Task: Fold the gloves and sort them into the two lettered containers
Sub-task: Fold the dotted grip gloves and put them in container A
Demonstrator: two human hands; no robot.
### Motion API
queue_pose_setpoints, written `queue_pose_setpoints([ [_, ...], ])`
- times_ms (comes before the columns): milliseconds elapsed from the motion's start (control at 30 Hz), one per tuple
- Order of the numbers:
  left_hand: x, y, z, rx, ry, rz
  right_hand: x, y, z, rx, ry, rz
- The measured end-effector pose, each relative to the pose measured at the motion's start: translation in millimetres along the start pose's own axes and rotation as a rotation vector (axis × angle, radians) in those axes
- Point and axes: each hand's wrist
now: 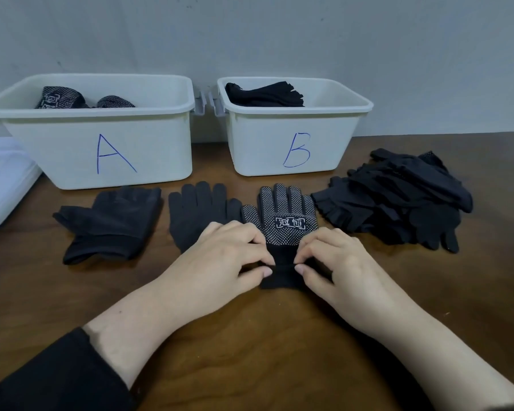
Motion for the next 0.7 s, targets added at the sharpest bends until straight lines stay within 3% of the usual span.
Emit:
queue_pose_setpoints([
  [100, -4.1, -4.0, 1.3, -0.004, -0.080, -0.024, -7.9, 6.5, 0.7, -0.036, -0.073, -0.017],
  [267, -7.9, 1.3, -4.6, 0.071, 0.007, -0.053, -10.7, 0.5, -4.5, -0.053, 0.149, -0.012],
  [433, -5.2, 3.3, -5.0, 0.067, 0.040, -0.089, -17.8, -5.9, -4.9, -0.030, 0.248, 0.039],
  [700, -6.7, -3.6, -3.6, 0.027, 0.095, 0.021, -2.9, 2.5, -2.7, -0.069, 0.062, -0.056],
])
Point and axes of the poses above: each hand's wrist, its own z-axis towards the middle knuckle, its own x-axis out of the palm, y = z × x, and after that the axes turned 7 degrees about -y, right-handed
